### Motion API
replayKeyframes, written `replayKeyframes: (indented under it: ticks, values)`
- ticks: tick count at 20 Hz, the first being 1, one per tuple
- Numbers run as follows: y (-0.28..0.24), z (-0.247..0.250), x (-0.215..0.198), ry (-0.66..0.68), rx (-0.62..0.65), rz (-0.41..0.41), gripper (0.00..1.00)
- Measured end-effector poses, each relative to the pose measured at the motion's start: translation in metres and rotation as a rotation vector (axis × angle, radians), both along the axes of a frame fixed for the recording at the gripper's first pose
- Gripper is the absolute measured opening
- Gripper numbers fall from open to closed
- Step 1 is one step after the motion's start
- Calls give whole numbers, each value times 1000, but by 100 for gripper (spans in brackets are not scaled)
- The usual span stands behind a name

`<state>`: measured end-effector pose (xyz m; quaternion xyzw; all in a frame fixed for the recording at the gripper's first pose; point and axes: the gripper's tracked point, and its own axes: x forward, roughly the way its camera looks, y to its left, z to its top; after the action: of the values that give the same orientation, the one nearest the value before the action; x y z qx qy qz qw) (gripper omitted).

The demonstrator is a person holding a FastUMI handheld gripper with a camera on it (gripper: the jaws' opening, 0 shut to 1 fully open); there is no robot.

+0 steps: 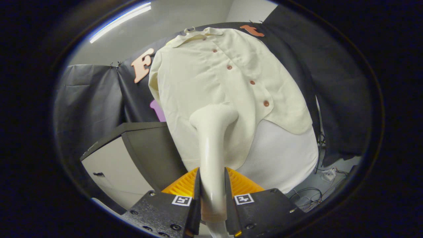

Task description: Iron the clothes twice with a garment steamer, once on the left side and once on the right side.

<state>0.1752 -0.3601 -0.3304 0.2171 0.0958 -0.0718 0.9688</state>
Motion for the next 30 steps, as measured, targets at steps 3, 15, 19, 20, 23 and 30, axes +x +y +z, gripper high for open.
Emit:
replayKeyframes:
  ticks: [3,15,19,20,23,30]
  values:
    - [-2,-23,-11,13,36,4,33]
    - [-46,22,-45,-99,122,-40,32]
    - [-84,88,-40,-166,70,-80,32]
    - [-95,109,-37,-184,55,-92,31]
    - [-123,172,-21,-242,3,-112,31]
    - [-174,273,23,-310,-53,-161,31]
